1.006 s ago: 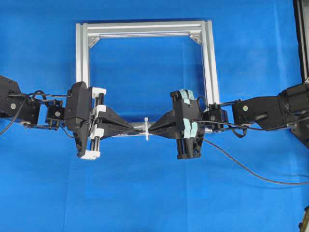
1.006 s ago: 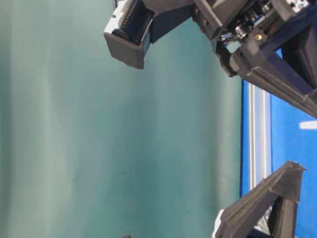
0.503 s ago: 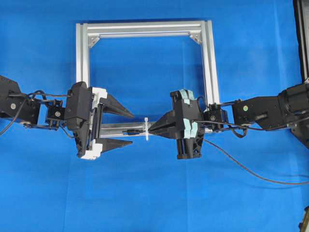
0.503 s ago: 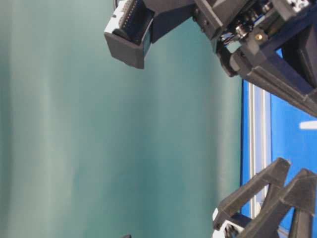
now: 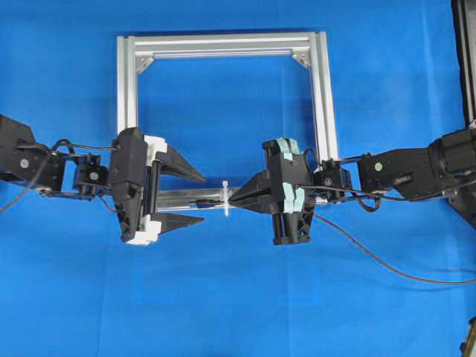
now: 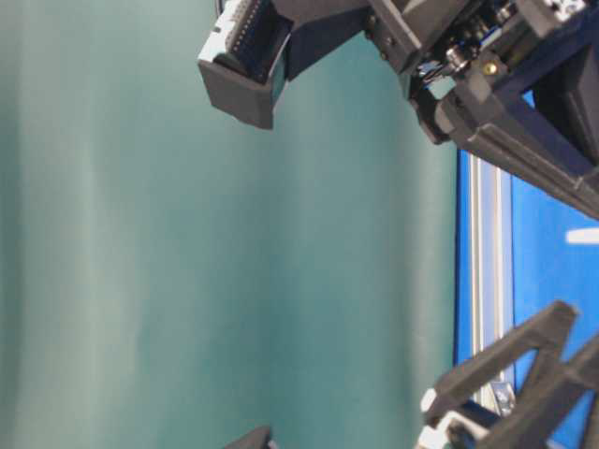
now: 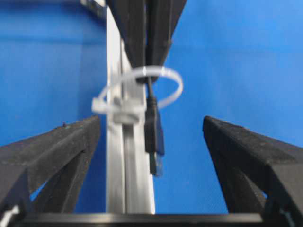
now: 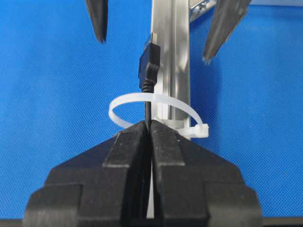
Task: Insert the wire through the string loop located in the center.
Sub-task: 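Close the left gripper on the plug beyond the loop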
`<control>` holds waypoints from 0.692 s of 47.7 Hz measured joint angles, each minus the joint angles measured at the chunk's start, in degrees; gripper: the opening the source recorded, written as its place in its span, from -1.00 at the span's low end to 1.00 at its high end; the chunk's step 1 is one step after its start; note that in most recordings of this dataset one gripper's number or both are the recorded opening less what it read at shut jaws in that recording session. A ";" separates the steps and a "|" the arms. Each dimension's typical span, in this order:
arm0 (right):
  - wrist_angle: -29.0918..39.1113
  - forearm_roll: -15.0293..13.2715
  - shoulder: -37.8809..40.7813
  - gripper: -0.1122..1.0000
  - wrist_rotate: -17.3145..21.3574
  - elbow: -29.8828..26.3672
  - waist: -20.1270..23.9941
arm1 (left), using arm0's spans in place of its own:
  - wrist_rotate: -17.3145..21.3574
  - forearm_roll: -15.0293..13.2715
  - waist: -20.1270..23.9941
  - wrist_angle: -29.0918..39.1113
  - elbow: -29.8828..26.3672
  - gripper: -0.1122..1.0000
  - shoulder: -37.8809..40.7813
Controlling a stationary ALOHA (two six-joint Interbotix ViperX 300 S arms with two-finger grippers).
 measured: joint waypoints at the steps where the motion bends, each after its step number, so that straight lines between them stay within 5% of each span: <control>1: 0.00 0.00 0.00 -0.86 0.00 0.00 0.09 | 0.00 0.00 0.00 0.26 -0.18 0.82 0.26; 33: 0.00 -0.09 0.00 -0.86 0.00 0.09 0.00 | -0.09 0.00 0.18 1.32 -1.32 0.82 2.02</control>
